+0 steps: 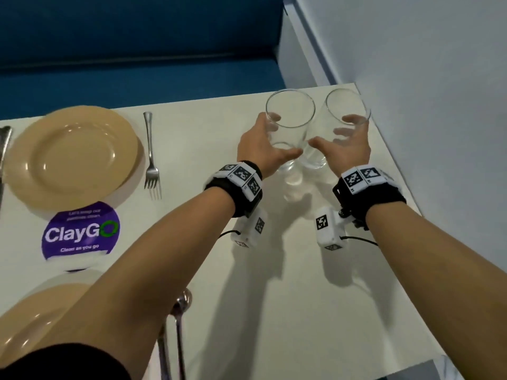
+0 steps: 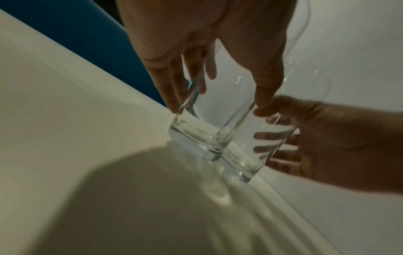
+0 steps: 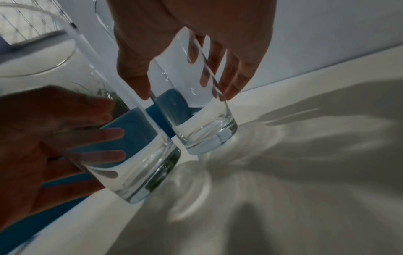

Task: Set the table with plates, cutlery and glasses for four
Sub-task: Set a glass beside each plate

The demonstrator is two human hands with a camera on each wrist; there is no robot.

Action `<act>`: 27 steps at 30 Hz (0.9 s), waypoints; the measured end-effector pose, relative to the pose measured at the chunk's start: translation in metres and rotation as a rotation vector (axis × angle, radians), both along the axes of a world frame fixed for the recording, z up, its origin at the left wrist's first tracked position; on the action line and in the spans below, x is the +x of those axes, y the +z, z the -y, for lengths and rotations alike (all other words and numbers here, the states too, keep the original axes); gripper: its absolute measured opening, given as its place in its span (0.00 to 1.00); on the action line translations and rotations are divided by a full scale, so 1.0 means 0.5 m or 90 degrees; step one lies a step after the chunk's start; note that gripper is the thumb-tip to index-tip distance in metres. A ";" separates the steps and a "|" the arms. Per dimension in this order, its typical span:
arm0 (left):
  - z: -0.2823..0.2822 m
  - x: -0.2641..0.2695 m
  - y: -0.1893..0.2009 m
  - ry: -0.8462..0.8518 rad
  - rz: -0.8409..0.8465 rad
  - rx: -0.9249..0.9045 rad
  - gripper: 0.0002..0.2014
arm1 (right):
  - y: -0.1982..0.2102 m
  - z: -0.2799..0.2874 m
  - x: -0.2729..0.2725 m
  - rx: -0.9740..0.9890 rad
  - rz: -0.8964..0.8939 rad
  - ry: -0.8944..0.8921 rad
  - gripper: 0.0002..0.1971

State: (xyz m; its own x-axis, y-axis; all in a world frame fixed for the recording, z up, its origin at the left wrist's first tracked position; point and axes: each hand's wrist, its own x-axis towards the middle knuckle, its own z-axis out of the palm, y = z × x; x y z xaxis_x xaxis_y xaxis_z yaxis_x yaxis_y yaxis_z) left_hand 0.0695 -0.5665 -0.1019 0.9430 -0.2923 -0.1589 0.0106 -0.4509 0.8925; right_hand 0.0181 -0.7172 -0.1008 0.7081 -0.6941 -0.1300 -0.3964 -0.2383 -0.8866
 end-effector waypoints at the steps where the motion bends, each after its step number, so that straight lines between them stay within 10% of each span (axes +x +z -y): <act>1: -0.037 -0.007 0.008 0.007 0.001 0.000 0.36 | 0.004 -0.033 -0.009 -0.001 0.007 0.007 0.36; 15: -0.767 -0.054 0.103 0.151 0.006 0.083 0.36 | 0.053 -0.633 -0.069 0.033 0.025 0.204 0.36; 27: -0.898 -0.080 0.027 0.182 -0.053 0.050 0.36 | 0.004 -0.726 -0.136 0.004 -0.036 0.138 0.35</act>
State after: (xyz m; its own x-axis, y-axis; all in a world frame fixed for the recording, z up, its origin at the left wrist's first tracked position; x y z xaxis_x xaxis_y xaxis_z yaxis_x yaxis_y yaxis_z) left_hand 0.0296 -0.1176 -0.0883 0.9681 -0.0009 -0.2506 0.2185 -0.4867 0.8458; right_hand -0.0502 -0.3543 -0.0989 0.8321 -0.5255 -0.1776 -0.3853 -0.3172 -0.8666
